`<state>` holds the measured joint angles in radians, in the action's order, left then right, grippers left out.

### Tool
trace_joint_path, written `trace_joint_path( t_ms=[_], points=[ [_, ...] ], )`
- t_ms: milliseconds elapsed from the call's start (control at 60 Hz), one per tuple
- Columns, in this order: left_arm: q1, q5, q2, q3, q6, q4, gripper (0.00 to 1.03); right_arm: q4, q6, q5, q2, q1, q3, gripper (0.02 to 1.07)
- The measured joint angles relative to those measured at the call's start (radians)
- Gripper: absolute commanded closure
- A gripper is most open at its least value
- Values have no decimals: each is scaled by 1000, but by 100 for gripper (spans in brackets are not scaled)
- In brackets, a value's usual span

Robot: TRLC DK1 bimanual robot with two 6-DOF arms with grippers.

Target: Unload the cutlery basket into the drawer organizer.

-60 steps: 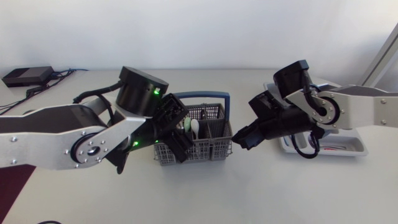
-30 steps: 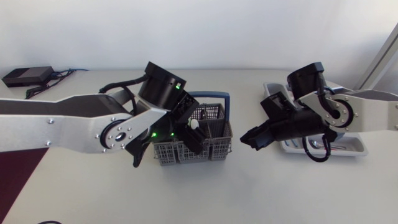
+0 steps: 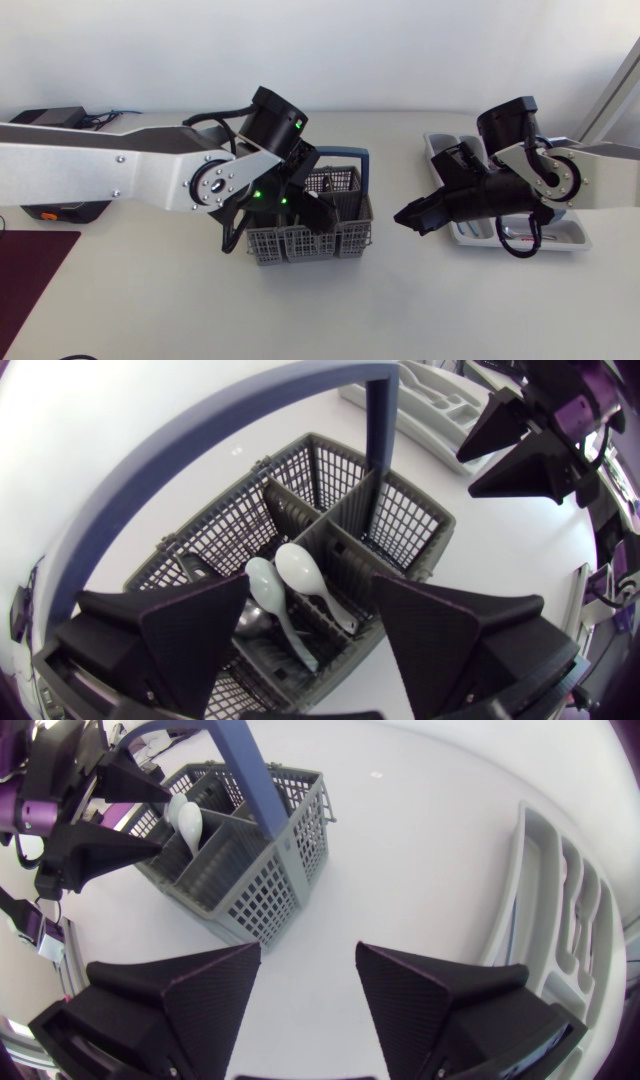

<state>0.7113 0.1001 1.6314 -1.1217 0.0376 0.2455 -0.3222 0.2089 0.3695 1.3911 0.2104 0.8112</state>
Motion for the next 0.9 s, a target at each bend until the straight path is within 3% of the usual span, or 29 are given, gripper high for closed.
trace_joint_path(
  t_ms=[433, 550, 900],
  points=[
    [-50, -89, 25, -52, -20, 52, 21, -42, 8, 27, -11, -60, 3, 37],
    [-50, -100, 26, -52, -20, 53, 30, -42, 9, 27, -11, -63, 10, 37],
    [-57, -122, 66, -53, -35, 53, 39, -45, 23, 30, -11, -71, 10, 37]
  ],
)
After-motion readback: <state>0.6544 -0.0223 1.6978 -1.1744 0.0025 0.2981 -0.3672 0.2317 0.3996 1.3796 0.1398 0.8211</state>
